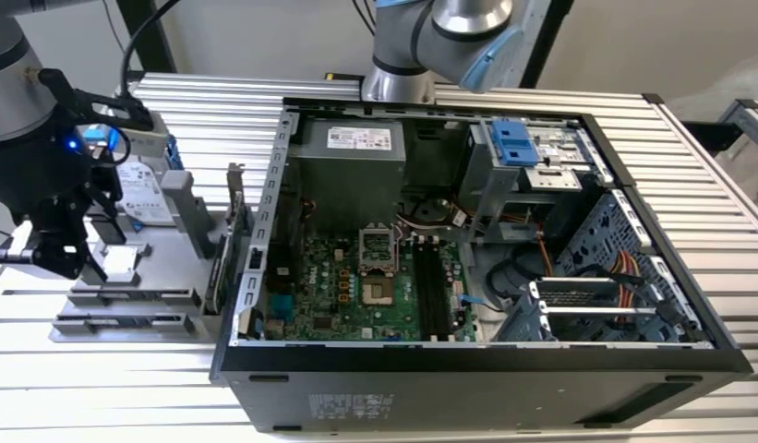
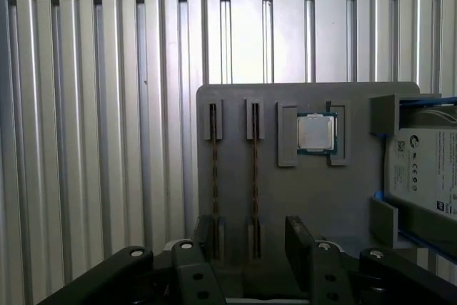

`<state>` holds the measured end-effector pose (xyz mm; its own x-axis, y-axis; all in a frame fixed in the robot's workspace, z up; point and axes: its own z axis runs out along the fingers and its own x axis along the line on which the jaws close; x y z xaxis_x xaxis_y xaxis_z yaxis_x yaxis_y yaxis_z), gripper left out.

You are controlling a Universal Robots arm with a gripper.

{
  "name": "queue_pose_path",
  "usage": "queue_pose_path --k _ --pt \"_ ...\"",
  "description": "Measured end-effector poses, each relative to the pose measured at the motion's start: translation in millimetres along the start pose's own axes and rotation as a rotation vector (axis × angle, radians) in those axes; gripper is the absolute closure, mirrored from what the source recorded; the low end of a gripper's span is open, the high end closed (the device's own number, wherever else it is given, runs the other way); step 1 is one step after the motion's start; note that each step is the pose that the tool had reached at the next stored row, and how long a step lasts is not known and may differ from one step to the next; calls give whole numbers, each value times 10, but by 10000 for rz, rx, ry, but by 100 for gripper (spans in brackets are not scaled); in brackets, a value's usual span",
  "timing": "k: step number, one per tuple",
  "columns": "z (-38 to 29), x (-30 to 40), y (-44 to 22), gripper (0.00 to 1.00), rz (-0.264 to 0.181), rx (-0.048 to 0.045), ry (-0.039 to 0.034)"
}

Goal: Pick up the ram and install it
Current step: 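Pick up the ram and move it above insertion slot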

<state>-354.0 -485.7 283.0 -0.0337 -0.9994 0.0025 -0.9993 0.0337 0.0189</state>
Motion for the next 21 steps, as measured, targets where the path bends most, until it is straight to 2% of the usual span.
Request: queue_pose_path --k 4,6,21 --pt "8 1 0 0 1 1 5" --pt "33 2 -1 0 0 1 7" --pt "54 20 -1 0 2 1 7"
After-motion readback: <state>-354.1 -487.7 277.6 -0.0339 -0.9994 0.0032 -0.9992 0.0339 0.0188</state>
